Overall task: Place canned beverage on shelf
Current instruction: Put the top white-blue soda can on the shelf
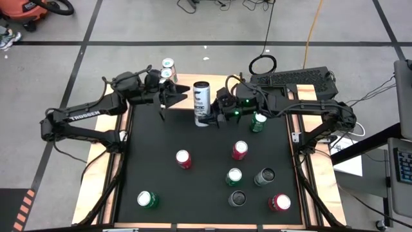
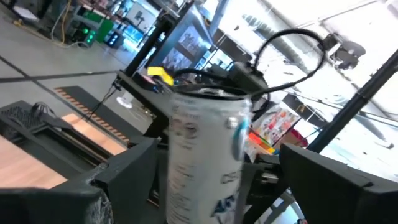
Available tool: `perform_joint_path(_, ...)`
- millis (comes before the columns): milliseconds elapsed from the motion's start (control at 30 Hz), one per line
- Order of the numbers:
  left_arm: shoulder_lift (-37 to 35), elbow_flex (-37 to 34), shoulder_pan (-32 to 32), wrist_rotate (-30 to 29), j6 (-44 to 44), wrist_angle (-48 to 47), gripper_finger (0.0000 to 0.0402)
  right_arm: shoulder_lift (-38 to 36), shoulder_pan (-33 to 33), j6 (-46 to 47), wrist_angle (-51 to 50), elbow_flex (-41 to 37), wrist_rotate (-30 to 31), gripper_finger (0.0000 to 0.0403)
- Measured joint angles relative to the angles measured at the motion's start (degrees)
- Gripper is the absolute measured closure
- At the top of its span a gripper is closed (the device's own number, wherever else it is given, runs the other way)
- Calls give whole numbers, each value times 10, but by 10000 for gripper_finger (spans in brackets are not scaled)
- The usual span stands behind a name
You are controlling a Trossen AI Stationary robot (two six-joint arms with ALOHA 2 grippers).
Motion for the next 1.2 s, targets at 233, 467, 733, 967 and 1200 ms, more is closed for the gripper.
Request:
perform_joint_path(233, -11, 0, 10, 29, -20, -12, 61, 0, -1, 19, 26, 0, -32, 154)
perform_joint_path(467, 0, -1, 5, 50, -52, 53, 31, 0, -1, 31, 38, 0, -55, 154)
perform_joint_path(733, 22, -1, 18, 46, -78, 76, 6, 0, -1, 42, 52, 1, -87, 154)
perform_joint_path(967, 60, -1, 17, 65, -109, 186, 6, 1, 0, 57, 81, 1, -111, 154)
perform_joint_path(1200, 74, -1, 17, 82, -108, 190, 6, 0, 0, 78, 102, 1, -125, 154)
